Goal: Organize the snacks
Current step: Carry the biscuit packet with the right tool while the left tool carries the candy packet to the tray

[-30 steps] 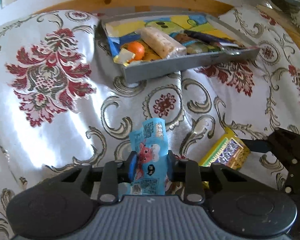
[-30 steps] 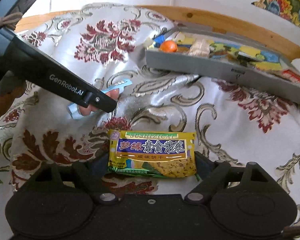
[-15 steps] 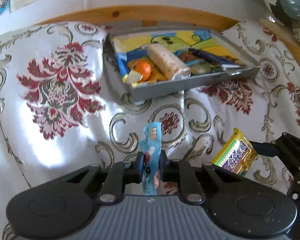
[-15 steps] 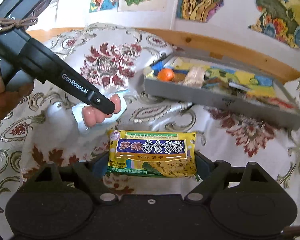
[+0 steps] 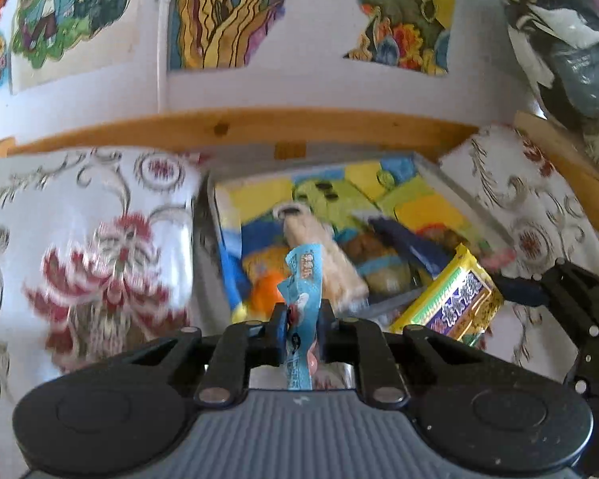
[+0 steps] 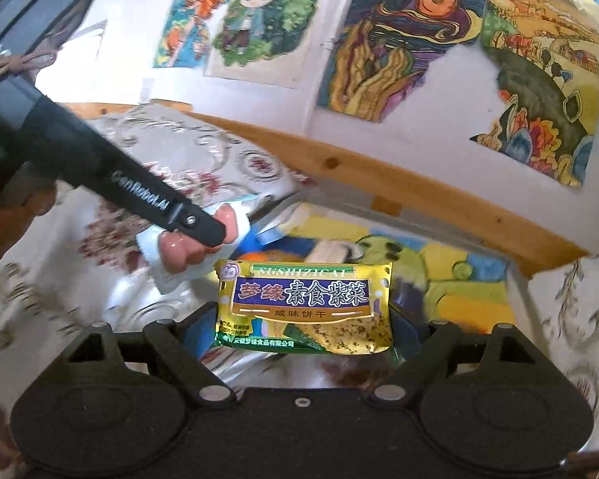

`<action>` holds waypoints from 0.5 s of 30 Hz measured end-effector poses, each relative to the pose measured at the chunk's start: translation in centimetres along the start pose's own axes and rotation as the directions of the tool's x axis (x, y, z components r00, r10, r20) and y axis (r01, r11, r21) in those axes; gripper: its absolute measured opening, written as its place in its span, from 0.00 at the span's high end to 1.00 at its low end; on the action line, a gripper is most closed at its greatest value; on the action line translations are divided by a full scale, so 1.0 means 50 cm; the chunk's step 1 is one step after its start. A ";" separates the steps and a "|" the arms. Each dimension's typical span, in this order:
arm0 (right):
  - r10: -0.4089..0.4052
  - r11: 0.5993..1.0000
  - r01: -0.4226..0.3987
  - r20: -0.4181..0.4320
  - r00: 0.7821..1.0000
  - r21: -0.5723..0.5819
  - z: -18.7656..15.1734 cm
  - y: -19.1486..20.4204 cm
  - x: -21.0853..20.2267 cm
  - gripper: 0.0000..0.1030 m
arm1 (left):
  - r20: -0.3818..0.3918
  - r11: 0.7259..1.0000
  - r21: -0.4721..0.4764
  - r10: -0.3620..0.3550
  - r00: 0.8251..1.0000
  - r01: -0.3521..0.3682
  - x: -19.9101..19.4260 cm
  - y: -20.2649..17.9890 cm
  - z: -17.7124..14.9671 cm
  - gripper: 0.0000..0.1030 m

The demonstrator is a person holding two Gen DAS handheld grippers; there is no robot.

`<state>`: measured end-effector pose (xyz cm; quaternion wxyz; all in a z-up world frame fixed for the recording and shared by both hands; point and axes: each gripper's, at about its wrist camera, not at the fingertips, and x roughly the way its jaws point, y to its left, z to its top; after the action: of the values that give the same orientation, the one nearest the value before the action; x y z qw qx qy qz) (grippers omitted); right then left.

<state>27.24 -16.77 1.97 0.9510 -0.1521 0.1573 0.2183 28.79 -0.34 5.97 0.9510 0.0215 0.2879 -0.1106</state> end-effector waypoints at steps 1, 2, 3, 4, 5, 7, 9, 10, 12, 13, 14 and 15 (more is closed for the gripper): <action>-0.008 1.000 0.008 -0.007 1.000 0.009 0.010 -0.014 0.016 0.15 | 0.003 1.000 -0.006 0.005 1.000 -0.005 0.014 0.000 0.013 0.86; -0.015 1.000 0.015 -0.014 1.000 0.022 0.019 -0.029 0.030 0.15 | 0.003 1.000 -0.010 0.008 1.000 -0.008 0.027 -0.001 0.022 0.86; -0.022 0.999 0.023 -0.020 1.000 0.038 0.028 -0.043 0.045 0.15 | 0.004 1.000 -0.011 0.013 1.000 -0.013 0.038 -0.002 0.031 0.86; -0.027 0.998 0.029 -0.026 0.999 0.052 0.033 -0.055 0.058 0.15 | 0.005 1.000 -0.010 0.020 1.000 -0.020 0.053 -0.003 0.039 0.86; -0.032 0.997 0.034 -0.037 0.999 0.067 0.040 -0.068 0.073 0.15 | 0.004 1.000 -0.010 0.023 1.000 -0.023 0.067 -0.002 0.046 0.86; -0.037 0.995 0.042 -0.054 0.998 0.090 0.048 -0.087 0.095 0.15 | -0.006 0.999 -0.008 0.032 0.999 -0.032 0.095 -0.005 0.056 0.86; -0.036 0.994 0.044 -0.077 0.996 0.103 0.051 -0.100 0.117 0.14 | -0.012 0.999 -0.009 0.040 0.999 -0.041 0.116 -0.006 0.064 0.86; -0.037 0.993 0.046 -0.083 0.996 0.107 0.051 -0.103 0.126 0.14 | -0.016 0.999 -0.011 0.044 0.999 -0.044 0.126 -0.006 0.067 0.85; -0.044 0.993 0.054 -0.091 0.995 0.108 0.047 -0.108 0.138 0.14 | -0.020 0.999 -0.022 0.044 0.999 -0.045 0.143 -0.006 0.073 0.85; -0.045 0.993 0.055 -0.096 0.994 0.108 0.045 -0.109 0.145 0.14 | -0.022 0.999 -0.030 0.042 0.999 -0.042 0.149 -0.005 0.075 0.85; -0.045 0.992 0.056 -0.100 0.994 0.109 0.042 -0.110 0.149 0.14 | -0.024 0.998 -0.037 0.041 0.999 -0.042 0.154 -0.005 0.076 0.85; -0.043 0.992 0.055 -0.108 0.993 0.110 0.039 -0.111 0.156 0.14 | -0.028 0.998 -0.042 0.042 0.999 -0.043 0.160 -0.005 0.077 0.85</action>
<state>36.93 -17.98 2.12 0.9536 -0.1132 0.2154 0.1772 37.28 -2.56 4.78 0.9494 0.0090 0.3025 -0.0841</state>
